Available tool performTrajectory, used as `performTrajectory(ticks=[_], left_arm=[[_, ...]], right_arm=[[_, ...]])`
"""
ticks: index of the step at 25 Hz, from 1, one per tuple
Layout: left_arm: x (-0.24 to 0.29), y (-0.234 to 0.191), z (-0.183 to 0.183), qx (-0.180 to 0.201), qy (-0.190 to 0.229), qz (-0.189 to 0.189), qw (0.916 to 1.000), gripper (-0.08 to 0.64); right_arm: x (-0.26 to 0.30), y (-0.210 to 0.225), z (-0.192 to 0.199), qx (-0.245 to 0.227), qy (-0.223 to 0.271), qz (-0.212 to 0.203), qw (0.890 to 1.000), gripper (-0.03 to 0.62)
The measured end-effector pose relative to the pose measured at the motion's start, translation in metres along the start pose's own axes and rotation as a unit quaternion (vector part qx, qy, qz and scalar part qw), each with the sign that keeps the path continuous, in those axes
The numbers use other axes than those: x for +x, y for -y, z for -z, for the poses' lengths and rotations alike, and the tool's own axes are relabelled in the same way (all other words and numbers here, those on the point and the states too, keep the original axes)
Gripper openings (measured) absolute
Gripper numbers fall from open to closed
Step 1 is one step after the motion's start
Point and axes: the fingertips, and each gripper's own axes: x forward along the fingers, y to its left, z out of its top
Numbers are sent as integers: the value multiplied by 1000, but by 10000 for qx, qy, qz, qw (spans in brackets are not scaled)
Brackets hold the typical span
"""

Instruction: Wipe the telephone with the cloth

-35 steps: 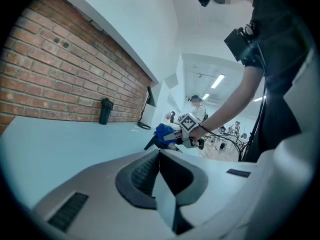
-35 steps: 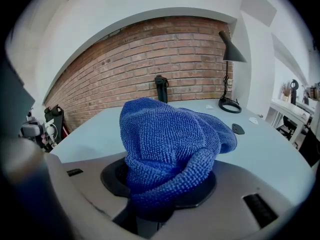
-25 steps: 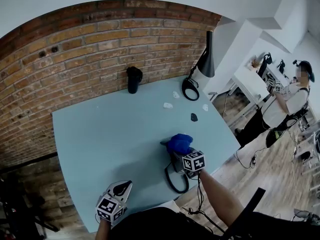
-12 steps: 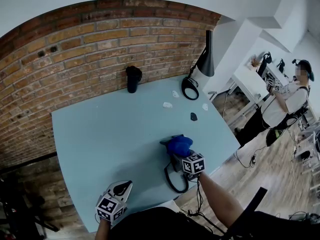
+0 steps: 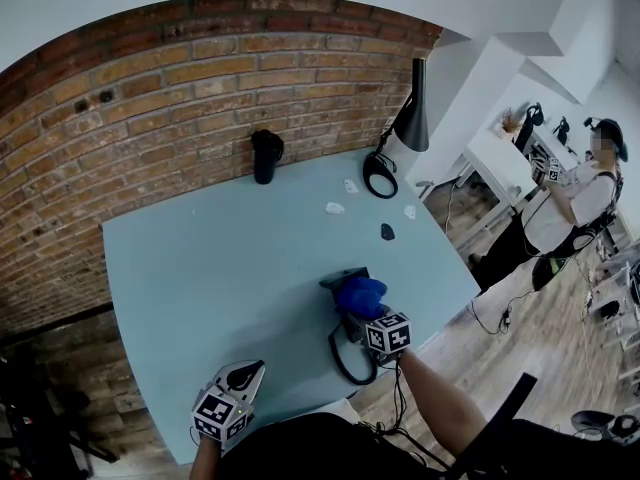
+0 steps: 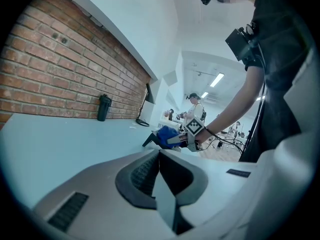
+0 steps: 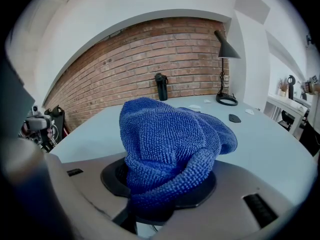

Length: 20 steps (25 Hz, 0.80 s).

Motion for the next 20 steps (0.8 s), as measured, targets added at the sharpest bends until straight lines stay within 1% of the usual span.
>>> performTrajectory(ticks=[13, 20], left_arm=[[1, 1, 3, -16, -77, 28, 10000, 0], [2, -2, 5, 25, -66, 22, 10000, 0]], right_arm=[[-9, -2, 22, 60, -169, 17, 9998, 193], [-17, -2, 42, 96, -319, 27, 9994, 193]])
